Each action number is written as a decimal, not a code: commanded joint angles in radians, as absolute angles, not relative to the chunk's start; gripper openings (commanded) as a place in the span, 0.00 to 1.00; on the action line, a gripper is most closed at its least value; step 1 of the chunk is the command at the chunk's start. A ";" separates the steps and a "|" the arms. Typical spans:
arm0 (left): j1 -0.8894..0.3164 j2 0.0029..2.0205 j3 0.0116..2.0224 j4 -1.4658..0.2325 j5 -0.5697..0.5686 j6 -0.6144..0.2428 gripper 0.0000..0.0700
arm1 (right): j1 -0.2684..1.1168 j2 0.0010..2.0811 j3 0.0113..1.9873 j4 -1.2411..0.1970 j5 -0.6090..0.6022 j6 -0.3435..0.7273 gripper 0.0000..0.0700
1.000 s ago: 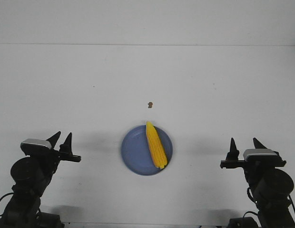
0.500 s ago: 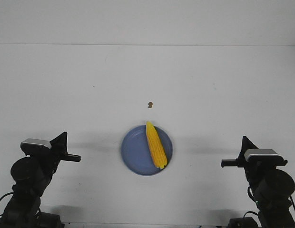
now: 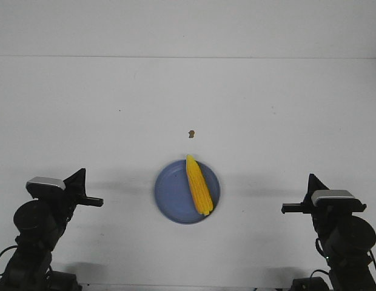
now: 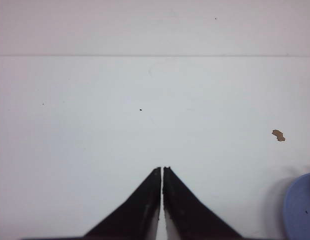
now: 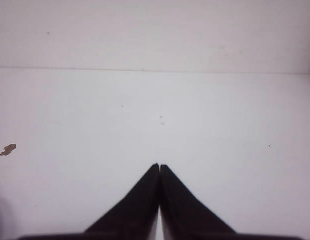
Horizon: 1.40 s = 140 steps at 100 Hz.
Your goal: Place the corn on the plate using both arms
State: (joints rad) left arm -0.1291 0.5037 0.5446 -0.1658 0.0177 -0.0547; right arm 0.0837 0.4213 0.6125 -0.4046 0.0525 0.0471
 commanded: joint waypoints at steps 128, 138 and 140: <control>-0.083 0.003 0.032 0.168 0.018 -0.038 0.02 | 0.085 0.424 0.622 -0.390 0.053 0.037 0.00; -0.078 0.003 0.018 0.181 0.018 -0.038 0.02 | 0.085 0.424 0.622 -0.390 0.053 0.037 0.00; -0.078 0.003 0.014 0.186 0.018 -0.038 0.02 | 0.085 0.424 0.622 -0.390 0.053 0.037 0.00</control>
State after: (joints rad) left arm -0.0803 0.0051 0.0341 0.1616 0.0185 -0.0429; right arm 0.0837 0.4213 0.6125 -0.4042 0.0525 0.0471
